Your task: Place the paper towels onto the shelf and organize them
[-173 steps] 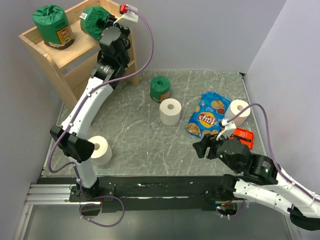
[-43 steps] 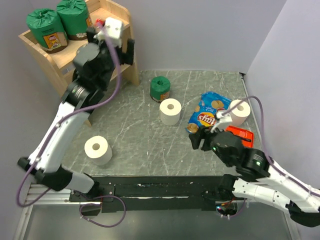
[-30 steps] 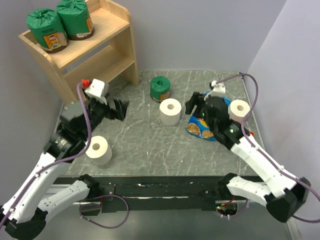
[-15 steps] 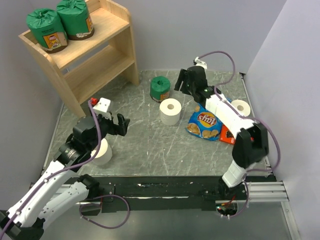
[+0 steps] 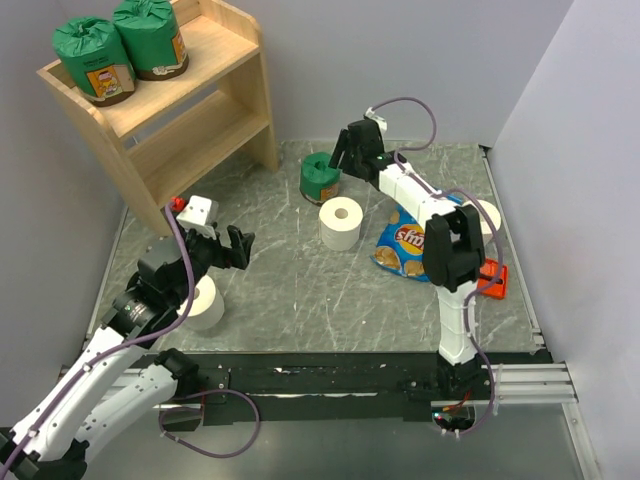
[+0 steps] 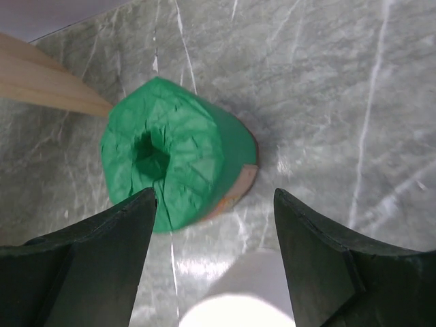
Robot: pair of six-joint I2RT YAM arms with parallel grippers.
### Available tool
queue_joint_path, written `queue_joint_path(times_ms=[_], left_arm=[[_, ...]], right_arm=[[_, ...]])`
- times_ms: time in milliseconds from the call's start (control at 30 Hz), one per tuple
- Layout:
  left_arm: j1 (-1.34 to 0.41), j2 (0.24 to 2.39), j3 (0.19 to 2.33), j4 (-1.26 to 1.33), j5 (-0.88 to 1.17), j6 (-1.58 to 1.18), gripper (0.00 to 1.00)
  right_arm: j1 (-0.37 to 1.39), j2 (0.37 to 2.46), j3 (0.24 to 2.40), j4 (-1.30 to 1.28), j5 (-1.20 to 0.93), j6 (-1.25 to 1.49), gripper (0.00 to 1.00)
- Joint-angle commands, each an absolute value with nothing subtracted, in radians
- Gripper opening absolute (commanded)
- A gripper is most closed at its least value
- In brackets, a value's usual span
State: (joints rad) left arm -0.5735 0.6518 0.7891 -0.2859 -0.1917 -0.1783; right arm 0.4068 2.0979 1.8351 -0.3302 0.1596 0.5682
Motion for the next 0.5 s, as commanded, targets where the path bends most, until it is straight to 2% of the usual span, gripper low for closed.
queue_joint_path(times_ms=[0, 467], left_arm=[[-0.574, 0.652, 0.795, -0.245, -0.202, -0.19, 0.96], [-0.572, 0.66, 0.798, -0.247, -0.219, -0.186, 0.96]], right_arm=[[0.397, 2.17, 1.989, -0.36, 0.137, 0.594, 0.77], [0.397, 2.331, 2.131, -0.382, 0.084, 0.577, 0.8]])
